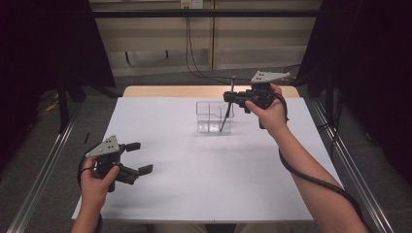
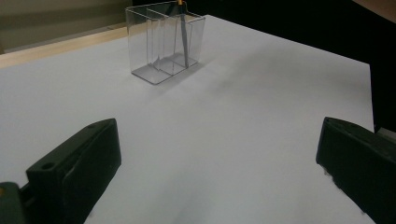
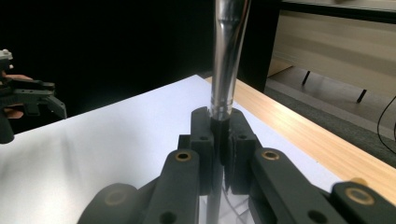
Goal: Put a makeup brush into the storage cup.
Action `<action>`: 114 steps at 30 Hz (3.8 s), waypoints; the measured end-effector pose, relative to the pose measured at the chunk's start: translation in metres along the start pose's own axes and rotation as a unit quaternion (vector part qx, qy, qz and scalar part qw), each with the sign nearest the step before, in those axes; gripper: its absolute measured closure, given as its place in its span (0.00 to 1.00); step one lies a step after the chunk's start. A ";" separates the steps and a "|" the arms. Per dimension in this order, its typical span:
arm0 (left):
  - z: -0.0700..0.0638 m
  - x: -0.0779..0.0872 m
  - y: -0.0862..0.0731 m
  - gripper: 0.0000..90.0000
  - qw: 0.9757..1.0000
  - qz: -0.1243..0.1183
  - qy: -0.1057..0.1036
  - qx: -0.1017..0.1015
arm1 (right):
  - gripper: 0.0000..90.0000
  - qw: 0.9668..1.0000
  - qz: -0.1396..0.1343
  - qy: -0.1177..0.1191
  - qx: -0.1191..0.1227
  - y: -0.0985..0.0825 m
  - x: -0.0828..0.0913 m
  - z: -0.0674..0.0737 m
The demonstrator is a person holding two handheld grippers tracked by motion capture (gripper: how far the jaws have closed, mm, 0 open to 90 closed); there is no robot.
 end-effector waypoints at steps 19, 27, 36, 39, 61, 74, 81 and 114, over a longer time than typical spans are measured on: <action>-0.002 0.001 0.002 0.00 1.000 -0.005 -0.002 -0.001 | 0.94 1.000 -0.001 -0.027 -0.009 0.002 -0.009 -0.018; -0.002 0.001 0.001 0.00 1.000 -0.002 -0.003 -0.001 | 0.94 0.999 -0.003 -0.047 -0.011 -0.001 -0.013 -0.028; -0.003 0.002 0.001 0.00 1.000 -0.002 -0.001 -0.001 | 0.94 0.998 0.006 -0.066 -0.012 -0.016 -0.017 -0.038; -0.003 0.001 0.001 0.00 1.000 -0.002 -0.002 -0.001 | 0.94 0.997 0.005 -0.071 -0.013 -0.019 -0.018 -0.041; -0.003 0.002 0.002 0.00 1.000 -0.004 -0.001 -0.001 | 0.94 0.996 0.011 -0.082 -0.015 -0.037 -0.022 -0.048; -0.003 0.002 0.001 0.00 1.000 -0.002 0.001 -0.004 | 0.94 0.997 0.012 -0.080 -0.020 -0.045 -0.025 -0.048; -0.004 0.003 0.000 0.00 1.000 -0.003 0.002 -0.001 | 0.94 0.997 0.014 -0.077 -0.019 -0.046 -0.028 -0.046; -0.005 0.002 0.001 0.00 1.000 -0.004 0.001 -0.003 | 0.93 0.996 0.023 -0.077 -0.027 -0.057 -0.026 -0.046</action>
Point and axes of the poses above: each handheld gripper's, and its own axes: x roughly backward along the jaws, y roughly out of its top, z roughly to its left, the point moved 9 cm from there along -x, roughly forward along the jaws, and after that the axes turned 3 degrees about y, right-handed, at the moved point
